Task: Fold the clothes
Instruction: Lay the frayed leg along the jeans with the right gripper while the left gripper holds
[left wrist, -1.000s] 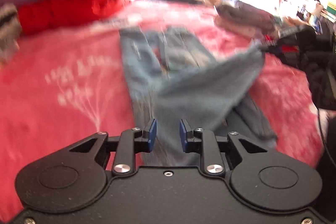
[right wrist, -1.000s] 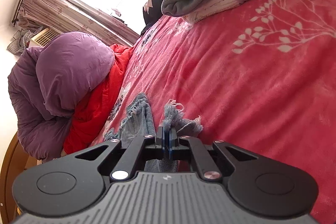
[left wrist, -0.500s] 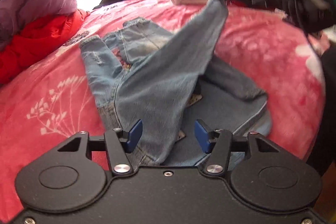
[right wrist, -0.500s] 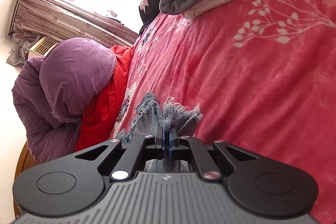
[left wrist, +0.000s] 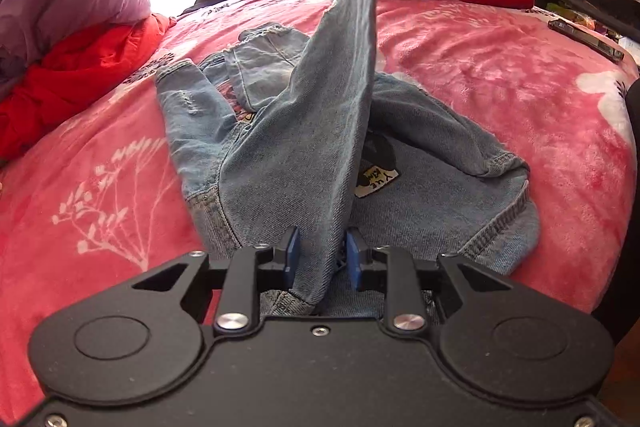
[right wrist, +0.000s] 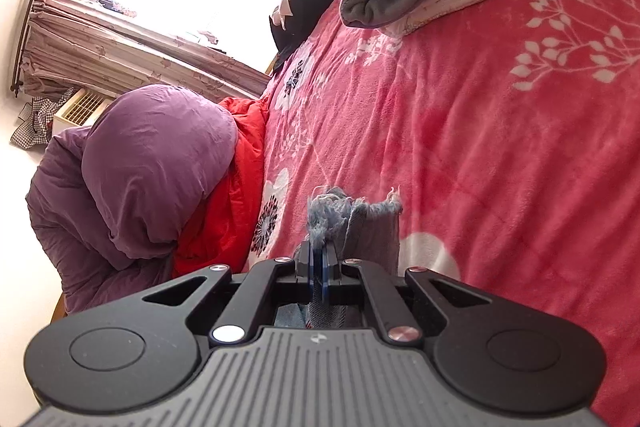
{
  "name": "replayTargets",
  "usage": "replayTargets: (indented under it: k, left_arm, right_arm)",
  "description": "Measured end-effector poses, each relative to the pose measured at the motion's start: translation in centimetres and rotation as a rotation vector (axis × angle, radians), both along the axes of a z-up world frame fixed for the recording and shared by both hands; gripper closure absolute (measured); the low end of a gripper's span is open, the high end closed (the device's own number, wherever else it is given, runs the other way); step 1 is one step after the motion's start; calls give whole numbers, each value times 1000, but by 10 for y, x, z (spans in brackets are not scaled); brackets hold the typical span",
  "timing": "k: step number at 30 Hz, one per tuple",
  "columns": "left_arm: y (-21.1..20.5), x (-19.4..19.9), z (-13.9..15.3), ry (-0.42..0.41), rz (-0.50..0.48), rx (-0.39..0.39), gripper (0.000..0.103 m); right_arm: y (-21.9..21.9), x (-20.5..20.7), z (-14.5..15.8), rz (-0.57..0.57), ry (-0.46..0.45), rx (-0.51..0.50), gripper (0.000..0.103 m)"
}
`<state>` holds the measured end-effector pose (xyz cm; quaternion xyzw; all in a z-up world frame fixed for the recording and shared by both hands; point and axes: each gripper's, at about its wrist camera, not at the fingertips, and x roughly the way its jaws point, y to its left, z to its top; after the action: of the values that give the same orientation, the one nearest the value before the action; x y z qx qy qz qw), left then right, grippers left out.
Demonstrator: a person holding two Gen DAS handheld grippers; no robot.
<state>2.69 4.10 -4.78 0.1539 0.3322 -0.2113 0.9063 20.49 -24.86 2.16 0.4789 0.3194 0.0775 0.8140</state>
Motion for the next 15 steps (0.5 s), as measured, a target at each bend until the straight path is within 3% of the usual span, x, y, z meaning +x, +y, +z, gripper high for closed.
replayTargets:
  k: [2,3,9,15]
  left_arm:
    - [5,3,2,24,17,-46,96]
    - [10,4,4,37,29,-80,98]
    - [41,17,5,155,130,-330,101]
    - [54,22,3,214,192,-431,101]
  right_arm:
    - [8,5,5,4,-2,-15,97]
    - [13,8,8,6,-2,-22,97]
    - [47,30,20,40,-13,-94,97]
    - [100,61,21,126,-18,-194,97]
